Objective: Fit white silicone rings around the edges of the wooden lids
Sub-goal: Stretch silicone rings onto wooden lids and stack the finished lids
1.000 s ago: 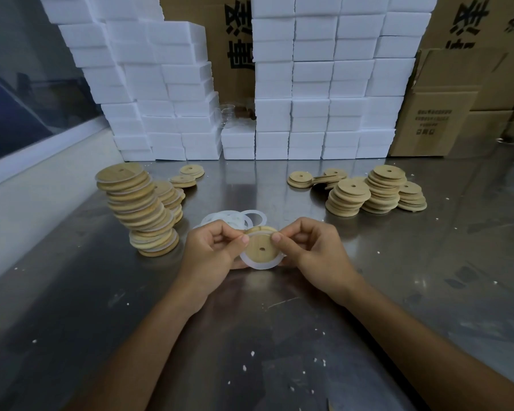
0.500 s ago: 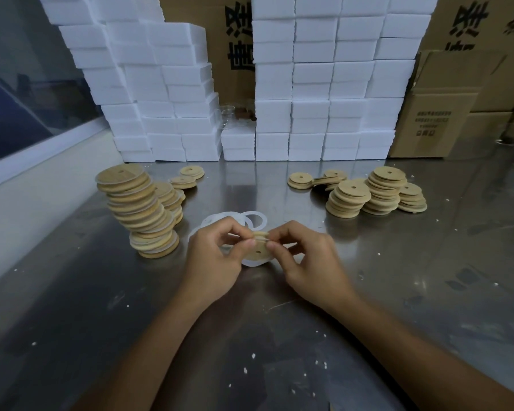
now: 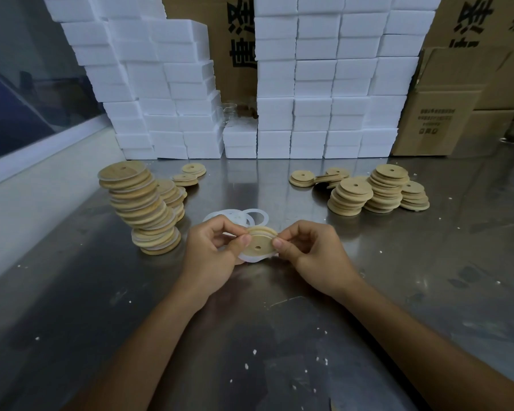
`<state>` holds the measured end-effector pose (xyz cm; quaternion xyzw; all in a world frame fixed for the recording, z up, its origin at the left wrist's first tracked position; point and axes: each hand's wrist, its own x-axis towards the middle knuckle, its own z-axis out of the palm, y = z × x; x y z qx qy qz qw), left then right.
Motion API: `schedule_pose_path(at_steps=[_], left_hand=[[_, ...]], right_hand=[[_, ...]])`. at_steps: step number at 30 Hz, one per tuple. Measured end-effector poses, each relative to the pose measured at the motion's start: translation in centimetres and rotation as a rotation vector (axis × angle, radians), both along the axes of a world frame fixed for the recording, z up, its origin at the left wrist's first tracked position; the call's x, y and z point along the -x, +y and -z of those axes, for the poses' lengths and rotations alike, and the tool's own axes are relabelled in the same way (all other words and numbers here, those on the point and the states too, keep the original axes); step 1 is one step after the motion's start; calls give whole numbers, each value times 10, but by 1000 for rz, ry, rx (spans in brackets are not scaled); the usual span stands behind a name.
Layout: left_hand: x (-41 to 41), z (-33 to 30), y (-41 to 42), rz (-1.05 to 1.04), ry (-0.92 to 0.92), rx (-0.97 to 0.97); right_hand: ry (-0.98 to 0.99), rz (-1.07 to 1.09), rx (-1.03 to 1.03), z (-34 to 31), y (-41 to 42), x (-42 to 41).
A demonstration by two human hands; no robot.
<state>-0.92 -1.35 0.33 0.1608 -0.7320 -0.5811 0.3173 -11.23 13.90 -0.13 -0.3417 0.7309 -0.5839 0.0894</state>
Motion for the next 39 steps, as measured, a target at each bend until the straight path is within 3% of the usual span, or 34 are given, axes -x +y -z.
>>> schedule_pose_path(at_steps=[5, 13, 20, 24, 29, 31, 33, 39], left_hand=[[0, 1, 4, -4, 28, -213], [3, -1, 12, -28, 30, -329], [2, -5, 13, -7, 61, -445], [0, -4, 13, 5, 57, -254], [-1, -6, 10, -61, 87, 273], [-2, -8, 11, -67, 107, 395], [-2, -9, 11, -67, 147, 405], [0, -10, 11, -61, 181, 169]], right_hand=[[-61, -32, 53, -1, 0, -1], [-209, -11, 159, 0, 0, 4], [-223, -37, 183, -2, 2, 0], [-94, 42, 152, 0, 0, -2], [477, 99, 42, 3, 0, -11], [606, 84, 65, 4, -1, -13], [576, 96, 109, 4, -2, -13], [135, 68, 164, 3, -7, -12]])
